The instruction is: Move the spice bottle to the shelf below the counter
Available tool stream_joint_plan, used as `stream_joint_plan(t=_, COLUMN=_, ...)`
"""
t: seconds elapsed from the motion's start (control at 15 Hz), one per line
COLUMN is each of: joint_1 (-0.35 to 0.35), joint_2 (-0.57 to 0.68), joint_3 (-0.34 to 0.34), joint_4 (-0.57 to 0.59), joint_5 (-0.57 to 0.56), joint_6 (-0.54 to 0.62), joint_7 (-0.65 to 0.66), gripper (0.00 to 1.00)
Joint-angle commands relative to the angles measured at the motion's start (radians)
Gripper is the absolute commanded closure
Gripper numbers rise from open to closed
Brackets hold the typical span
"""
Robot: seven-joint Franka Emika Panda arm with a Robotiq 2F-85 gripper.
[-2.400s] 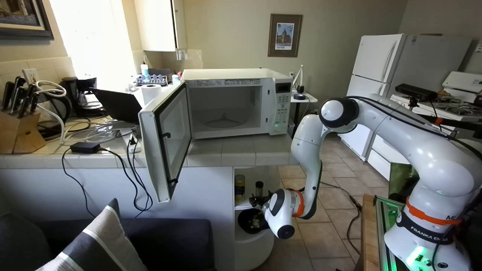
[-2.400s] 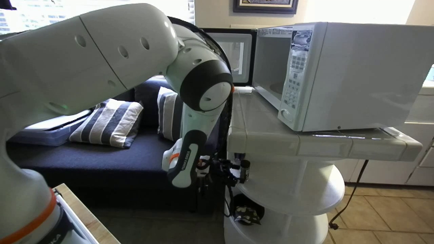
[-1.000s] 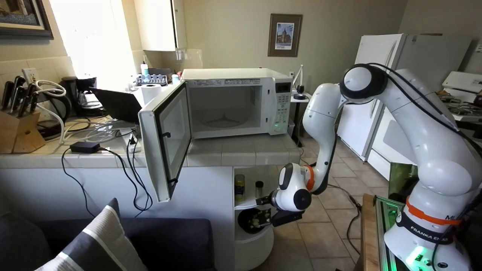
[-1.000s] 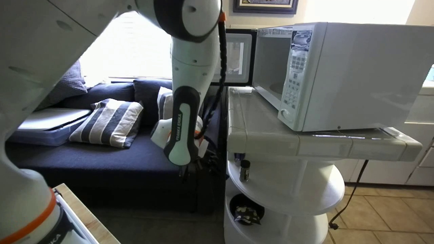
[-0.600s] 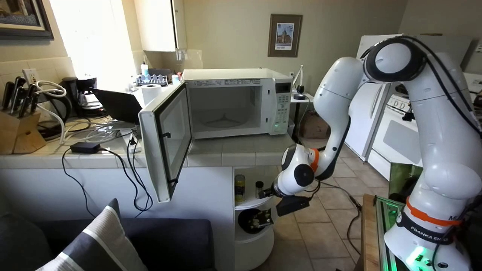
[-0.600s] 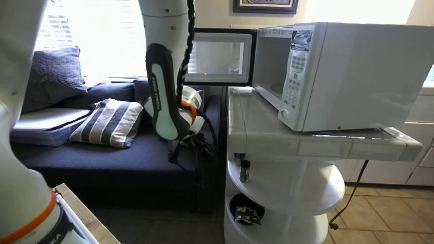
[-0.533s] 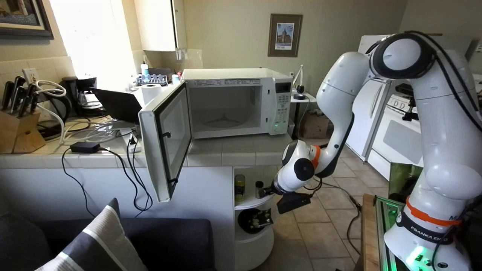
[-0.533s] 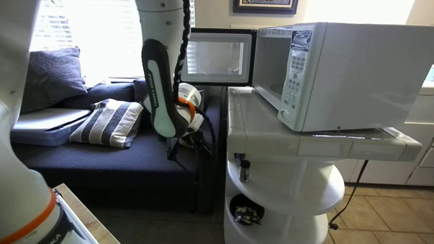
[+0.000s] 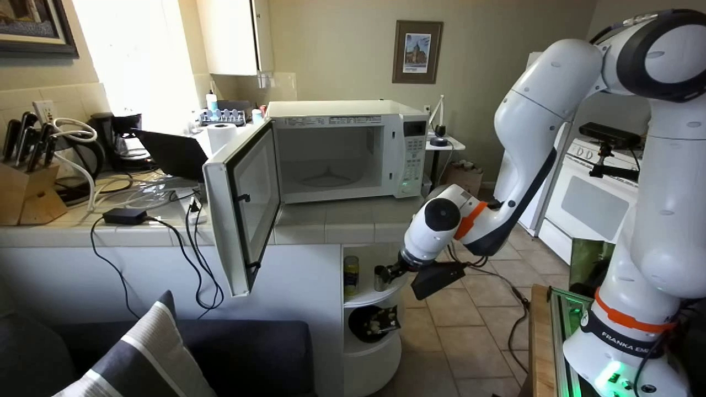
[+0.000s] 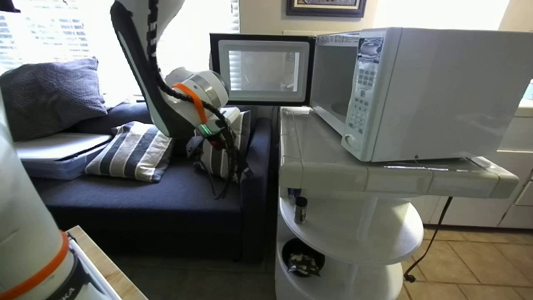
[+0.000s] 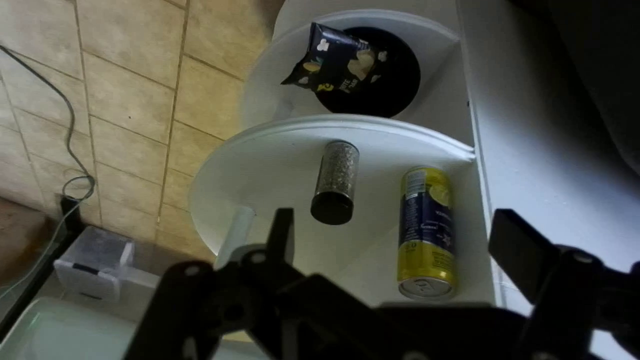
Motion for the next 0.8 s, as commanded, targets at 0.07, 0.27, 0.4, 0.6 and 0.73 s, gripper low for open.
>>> stream_joint_plan(t=0.07, joint_1=0.117, joint_2=-0.146, joint_3=-0.03, joint_4=-0.056, joint_5=0.286, joint_6=-0.062, joint_7=-0.354, gripper=0.0)
stream_joint_plan(t=0.27, joint_1=0.162, joint_2=-0.237, joint_3=-0.038, joint_4=-0.052, joint_5=0.451, joint_6=-0.094, joint_7=-0.581, gripper=0.0)
stream_joint_plan(t=0.4, joint_1=0.18, joint_2=-0.291, joint_3=-0.051, joint_4=-0.044, joint_5=0.565, joint_6=-0.115, joint_7=-0.73, gripper=0.0)
stream_joint_plan(t=0.6, joint_1=0.191, joint_2=-0.381, joint_3=-0.083, joint_4=-0.035, joint_5=0.74, joint_6=-0.138, joint_7=-0.958, gripper=0.0)
stream_joint_plan(t=0.73, joint_1=0.182, joint_2=-0.45, joint_3=-0.108, joint_4=-0.03, joint_5=0.843, joint_6=-0.156, joint_7=-1.112, gripper=0.0)
